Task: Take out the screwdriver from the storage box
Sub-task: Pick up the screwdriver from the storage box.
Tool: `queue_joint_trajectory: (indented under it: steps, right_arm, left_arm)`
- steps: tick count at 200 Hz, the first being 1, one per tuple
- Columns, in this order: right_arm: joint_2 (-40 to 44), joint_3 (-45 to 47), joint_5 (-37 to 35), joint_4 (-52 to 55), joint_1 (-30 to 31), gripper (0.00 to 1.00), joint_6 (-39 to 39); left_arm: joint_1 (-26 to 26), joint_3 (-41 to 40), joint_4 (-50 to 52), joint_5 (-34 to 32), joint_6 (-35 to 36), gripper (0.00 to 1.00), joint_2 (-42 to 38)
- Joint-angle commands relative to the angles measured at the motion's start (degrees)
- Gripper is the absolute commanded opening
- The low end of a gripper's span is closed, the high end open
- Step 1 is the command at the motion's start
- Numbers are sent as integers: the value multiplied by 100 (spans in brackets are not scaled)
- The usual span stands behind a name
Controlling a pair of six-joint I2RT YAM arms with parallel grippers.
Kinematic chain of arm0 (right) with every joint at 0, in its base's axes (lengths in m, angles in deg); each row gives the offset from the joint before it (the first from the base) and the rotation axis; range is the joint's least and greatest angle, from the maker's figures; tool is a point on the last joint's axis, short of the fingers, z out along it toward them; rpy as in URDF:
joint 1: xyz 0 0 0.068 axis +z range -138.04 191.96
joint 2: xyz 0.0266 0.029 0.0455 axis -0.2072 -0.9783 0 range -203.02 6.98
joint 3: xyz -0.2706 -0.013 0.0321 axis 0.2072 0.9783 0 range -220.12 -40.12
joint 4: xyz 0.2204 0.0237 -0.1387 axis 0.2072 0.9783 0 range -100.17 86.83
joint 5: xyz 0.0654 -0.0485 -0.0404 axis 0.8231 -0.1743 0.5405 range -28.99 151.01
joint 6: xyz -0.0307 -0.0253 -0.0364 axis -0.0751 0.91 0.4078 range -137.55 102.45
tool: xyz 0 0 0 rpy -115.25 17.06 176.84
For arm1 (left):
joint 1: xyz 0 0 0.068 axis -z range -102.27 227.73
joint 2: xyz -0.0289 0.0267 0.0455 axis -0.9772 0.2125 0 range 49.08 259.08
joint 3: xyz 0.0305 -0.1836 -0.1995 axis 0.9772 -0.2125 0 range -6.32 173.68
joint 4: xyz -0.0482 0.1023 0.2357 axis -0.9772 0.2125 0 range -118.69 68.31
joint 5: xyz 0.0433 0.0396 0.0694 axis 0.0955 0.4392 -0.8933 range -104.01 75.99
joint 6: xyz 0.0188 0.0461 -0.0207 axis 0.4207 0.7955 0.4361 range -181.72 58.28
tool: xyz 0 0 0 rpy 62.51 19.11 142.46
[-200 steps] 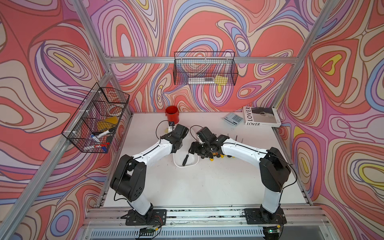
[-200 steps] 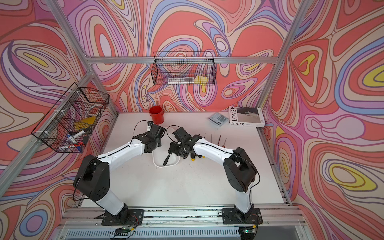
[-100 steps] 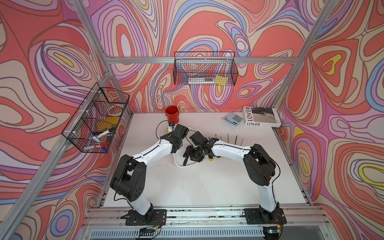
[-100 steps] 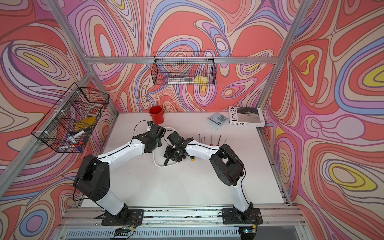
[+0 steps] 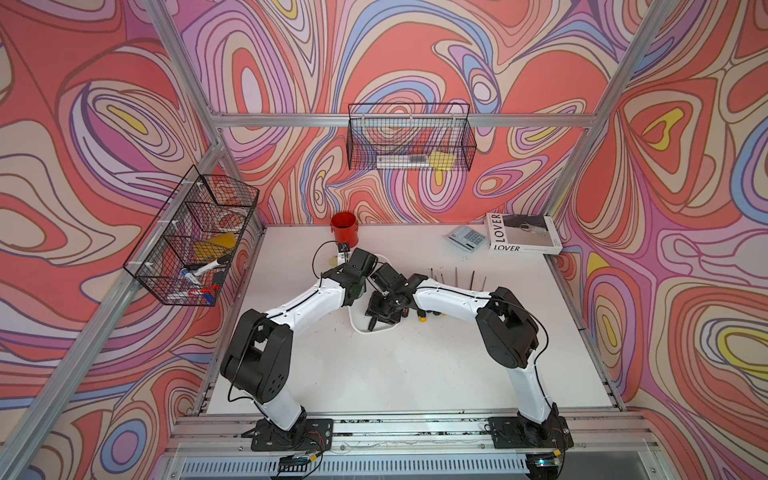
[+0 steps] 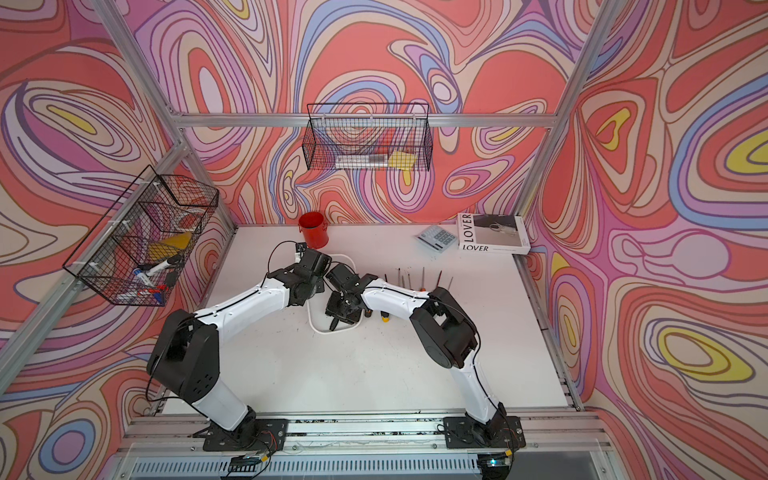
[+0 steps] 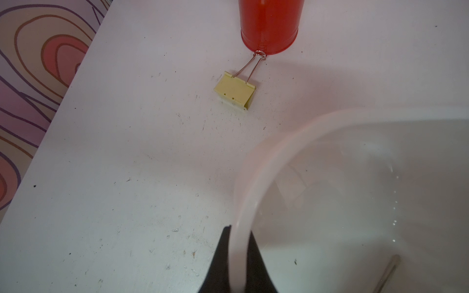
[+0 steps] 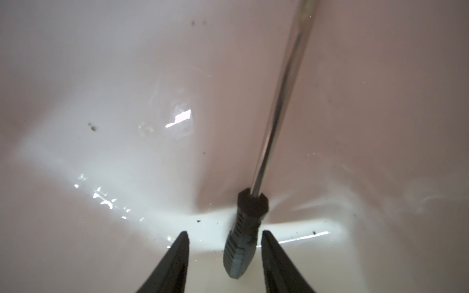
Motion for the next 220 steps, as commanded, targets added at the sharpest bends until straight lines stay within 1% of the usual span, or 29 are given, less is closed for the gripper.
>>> queue_joint_trajectory:
  steps: [1,46,69,126,156,193,220]
  right_arm:
    - [-293,-35,-287,468,-17,40,-169]
    - [-376,-26,-401,384,-18,23,-191]
    - [-322,43,-482,281,-19,18,-188]
    - [155,226,-820,264,-15,0,-15]
    - [498,281,-986,278,-17,0,173]
    - [833,194,-1011,362,-18,0,524]
    - [1040,32,-1215,637,-22,0,779]
  left_arm:
    - [1,69,-29,-87,-66,0,-111]
    - [7,64,-26,-87,-49,0,-119]
    - [2,45,-19,-109,-33,0,-120]
    - [7,41,-1,-148,-22,0,-103]
    - [6,54,11,-164,-31,0,-63]
    - [7,102,43,-183,-49,0,20]
    - [-2,183,112,-249,10,0,99]
